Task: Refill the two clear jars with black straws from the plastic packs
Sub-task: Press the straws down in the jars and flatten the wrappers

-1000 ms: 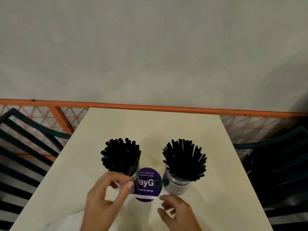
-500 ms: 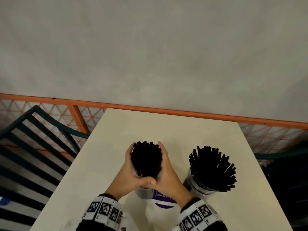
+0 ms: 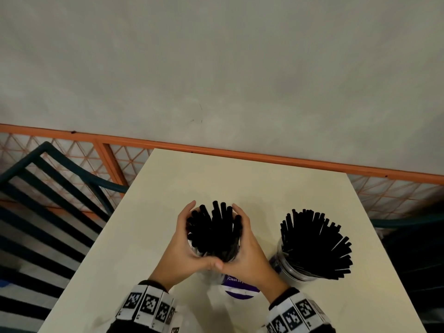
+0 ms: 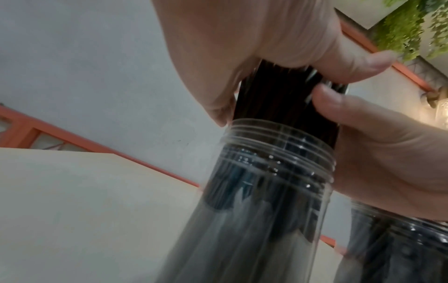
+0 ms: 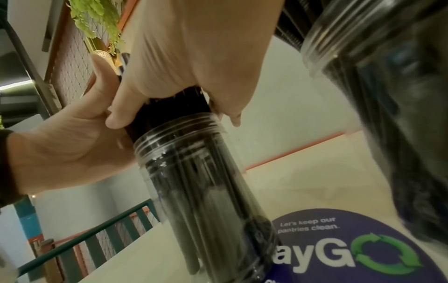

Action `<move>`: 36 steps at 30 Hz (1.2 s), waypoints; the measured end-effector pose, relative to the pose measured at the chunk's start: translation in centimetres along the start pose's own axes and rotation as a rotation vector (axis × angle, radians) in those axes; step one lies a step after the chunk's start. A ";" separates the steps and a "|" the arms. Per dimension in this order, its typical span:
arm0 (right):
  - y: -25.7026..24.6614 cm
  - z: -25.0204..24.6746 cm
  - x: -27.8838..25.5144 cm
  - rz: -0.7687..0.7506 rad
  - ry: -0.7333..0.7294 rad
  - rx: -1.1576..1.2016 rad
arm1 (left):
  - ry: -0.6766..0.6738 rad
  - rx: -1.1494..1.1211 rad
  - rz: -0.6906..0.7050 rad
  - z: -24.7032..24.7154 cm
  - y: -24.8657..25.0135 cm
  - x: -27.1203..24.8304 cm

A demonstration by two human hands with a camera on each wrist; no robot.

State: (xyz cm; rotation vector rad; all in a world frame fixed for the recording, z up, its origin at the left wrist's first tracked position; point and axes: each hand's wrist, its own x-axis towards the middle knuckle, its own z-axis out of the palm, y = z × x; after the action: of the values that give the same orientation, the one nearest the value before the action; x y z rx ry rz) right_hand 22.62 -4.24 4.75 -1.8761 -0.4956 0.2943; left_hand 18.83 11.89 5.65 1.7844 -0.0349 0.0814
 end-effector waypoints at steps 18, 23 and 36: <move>1.3 0.0 -0.6 0.173 0.019 0.032 | 0.062 0.077 -0.063 -0.2 -0.8 -1.0; 2.9 0.0 -4.7 0.255 0.027 0.094 | 0.048 0.102 -0.072 -2.4 0.6 -4.2; -0.7 9.5 -14.1 0.008 -0.487 -0.555 | 0.046 0.304 -0.316 -6.4 0.3 -18.9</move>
State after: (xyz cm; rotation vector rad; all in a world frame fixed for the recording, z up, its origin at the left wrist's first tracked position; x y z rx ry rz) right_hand 5.94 -2.77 1.58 -2.3470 -0.9760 0.6814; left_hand -0.31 17.72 5.91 2.0682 0.3059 -0.1051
